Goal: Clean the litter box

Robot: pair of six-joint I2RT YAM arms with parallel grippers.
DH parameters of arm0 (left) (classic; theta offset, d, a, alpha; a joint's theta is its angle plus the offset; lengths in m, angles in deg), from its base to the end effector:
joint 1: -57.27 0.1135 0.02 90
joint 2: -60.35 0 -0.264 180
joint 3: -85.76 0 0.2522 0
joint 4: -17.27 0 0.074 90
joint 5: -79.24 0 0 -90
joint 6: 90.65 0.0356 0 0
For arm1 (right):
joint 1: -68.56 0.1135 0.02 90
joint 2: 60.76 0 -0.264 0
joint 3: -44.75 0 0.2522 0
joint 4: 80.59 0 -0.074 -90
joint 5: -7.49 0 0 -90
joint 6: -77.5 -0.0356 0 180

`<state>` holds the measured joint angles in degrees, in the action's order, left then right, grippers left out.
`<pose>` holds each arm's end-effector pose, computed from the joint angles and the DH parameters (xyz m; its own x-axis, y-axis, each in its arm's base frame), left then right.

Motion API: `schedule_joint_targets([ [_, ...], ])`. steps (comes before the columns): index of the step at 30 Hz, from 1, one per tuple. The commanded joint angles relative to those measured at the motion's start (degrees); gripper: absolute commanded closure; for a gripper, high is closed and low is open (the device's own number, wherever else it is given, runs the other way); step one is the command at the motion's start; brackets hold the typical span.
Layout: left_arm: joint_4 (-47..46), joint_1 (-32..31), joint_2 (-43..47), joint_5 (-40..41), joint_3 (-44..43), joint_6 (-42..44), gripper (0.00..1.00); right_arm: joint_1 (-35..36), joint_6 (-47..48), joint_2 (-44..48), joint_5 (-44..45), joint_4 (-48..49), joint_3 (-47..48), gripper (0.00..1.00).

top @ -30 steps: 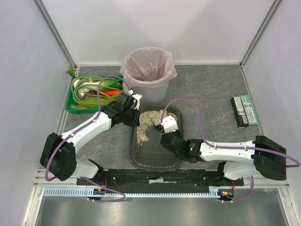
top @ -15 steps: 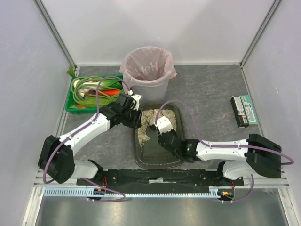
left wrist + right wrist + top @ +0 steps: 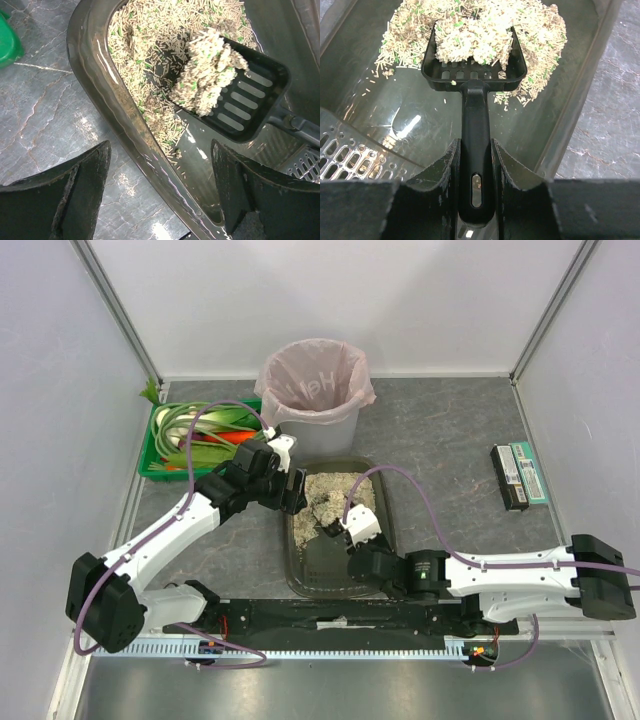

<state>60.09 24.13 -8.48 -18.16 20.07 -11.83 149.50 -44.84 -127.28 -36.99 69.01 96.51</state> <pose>0.2089 -0.1419 0.2673 -0.7102 0.2340 -0.6640 0.4887 0.8428 -0.2256 0.0611 0.2216 0.2212 -0.4221 -0.2668 -0.8664 -0.4579 0.8876 -0.0502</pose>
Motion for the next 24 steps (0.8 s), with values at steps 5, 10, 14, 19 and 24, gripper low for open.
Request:
schedule_joint_targets([
  [5,-3.04,0.01,2.39,2.21,0.59,1.95,0.11,1.93,-8.17,4.73,10.56,2.40,-2.58,1.00],
  [10,-3.83,0.01,3.89,3.79,1.12,2.21,0.11,5.35,-14.76,9.03,10.11,-1.55,-3.36,1.00],
  [14,-4.10,0.01,3.97,3.88,1.21,2.21,0.10,5.19,-10.77,10.62,15.04,3.70,-6.45,1.00],
  [19,-4.01,0.01,3.62,4.15,1.30,2.30,0.10,5.54,-15.98,4.04,16.32,-6.45,-2.49,1.00],
  [24,-4.10,0.01,3.62,4.32,1.47,2.30,0.10,6.06,-8.32,4.13,9.48,6.21,-5.40,1.00],
])
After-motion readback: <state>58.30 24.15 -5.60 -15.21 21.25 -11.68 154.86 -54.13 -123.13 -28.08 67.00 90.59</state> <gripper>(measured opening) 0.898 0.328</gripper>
